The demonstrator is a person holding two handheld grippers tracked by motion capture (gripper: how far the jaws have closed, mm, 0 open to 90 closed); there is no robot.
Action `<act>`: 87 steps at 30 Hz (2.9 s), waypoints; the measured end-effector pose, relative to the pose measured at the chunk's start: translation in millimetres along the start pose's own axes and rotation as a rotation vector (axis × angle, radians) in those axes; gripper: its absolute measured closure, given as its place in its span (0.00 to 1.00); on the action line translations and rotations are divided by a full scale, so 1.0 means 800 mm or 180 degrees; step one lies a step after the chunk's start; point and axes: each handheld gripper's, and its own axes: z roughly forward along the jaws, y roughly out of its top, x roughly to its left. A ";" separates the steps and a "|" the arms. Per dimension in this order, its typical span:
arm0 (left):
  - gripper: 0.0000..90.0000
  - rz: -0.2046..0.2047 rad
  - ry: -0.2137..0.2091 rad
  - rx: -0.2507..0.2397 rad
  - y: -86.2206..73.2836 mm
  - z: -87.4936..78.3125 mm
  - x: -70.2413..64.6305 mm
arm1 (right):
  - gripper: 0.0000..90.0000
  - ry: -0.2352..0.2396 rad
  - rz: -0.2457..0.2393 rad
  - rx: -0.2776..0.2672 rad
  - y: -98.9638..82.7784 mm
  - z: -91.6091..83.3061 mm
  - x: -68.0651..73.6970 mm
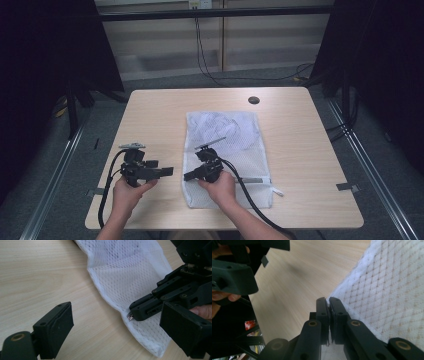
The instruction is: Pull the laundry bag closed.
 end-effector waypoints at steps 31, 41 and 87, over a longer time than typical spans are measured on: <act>0.19 -0.0146 -0.0496 0.0223 -0.010 0.028 -0.013 | 0.96 0.0246 0.0160 -0.0231 0.008 -0.033 -0.006; 0.30 -0.0168 -0.0603 0.0340 -0.015 0.042 -0.016 | 0.96 0.0261 0.0144 -0.0248 0.009 -0.035 -0.005; 0.89 -0.0226 -0.0740 0.0341 -0.015 0.076 -0.029 | 0.96 0.0246 0.0101 -0.0275 0.013 -0.043 -0.001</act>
